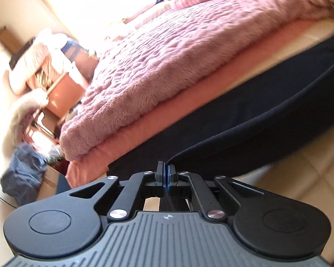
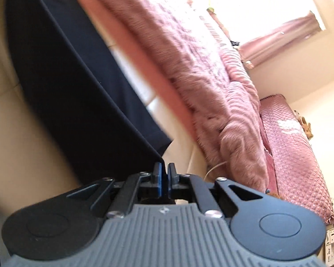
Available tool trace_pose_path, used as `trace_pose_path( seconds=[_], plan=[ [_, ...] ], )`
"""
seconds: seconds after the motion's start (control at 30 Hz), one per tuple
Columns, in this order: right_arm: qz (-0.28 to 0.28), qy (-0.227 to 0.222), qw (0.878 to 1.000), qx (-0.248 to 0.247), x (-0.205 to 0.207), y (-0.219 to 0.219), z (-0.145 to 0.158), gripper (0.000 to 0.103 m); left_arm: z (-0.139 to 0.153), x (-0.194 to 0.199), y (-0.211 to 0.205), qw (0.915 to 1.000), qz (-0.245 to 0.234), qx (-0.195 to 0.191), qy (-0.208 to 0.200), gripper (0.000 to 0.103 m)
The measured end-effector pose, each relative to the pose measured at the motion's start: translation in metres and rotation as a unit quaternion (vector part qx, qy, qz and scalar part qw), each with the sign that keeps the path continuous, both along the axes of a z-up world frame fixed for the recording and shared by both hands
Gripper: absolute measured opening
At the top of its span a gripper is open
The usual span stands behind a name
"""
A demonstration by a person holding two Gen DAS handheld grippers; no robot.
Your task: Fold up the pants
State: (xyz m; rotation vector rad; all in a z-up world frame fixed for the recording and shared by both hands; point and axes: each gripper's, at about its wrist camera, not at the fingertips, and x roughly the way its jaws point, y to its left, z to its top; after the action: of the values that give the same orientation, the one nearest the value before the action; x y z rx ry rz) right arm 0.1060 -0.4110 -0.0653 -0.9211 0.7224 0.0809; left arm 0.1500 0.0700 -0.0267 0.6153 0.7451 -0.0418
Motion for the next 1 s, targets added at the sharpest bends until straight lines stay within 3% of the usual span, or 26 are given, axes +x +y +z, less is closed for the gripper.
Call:
trace_pose_path(
  seconds=[0.2, 0.5, 0.63, 0.87, 1.0],
  plan=[
    [-0.025, 0.009, 0.999, 0.025, 0.087, -0.006, -0.004, 0.0, -0.007, 0.08, -0.004, 0.9996, 0.02, -0.011, 0.015, 0.001],
    [-0.06, 0.08, 0.993, 0.063, 0.203, -0.019, -0.059, 0.0, -0.063, 0.175, -0.028, 0.9962, 0.024, 0.042, 0.072, 0.001],
    [-0.066, 0.098, 0.991, 0.068, 0.221, -0.019, -0.078, 0.0, -0.09, 0.191, -0.039, 0.9938, 0.013, 0.076, 0.081, 0.001],
    [-0.078, 0.125, 0.986, 0.076, 0.239, -0.021, -0.091, 0.0, -0.109, 0.22, -0.041, 0.9931, 0.016, 0.076, 0.087, 0.001],
    [-0.088, 0.124, 0.985, 0.079, 0.242, -0.021, -0.098, 0.004, -0.116, 0.23, -0.038, 0.9948, 0.031, 0.051, 0.083, 0.017]
  ],
)
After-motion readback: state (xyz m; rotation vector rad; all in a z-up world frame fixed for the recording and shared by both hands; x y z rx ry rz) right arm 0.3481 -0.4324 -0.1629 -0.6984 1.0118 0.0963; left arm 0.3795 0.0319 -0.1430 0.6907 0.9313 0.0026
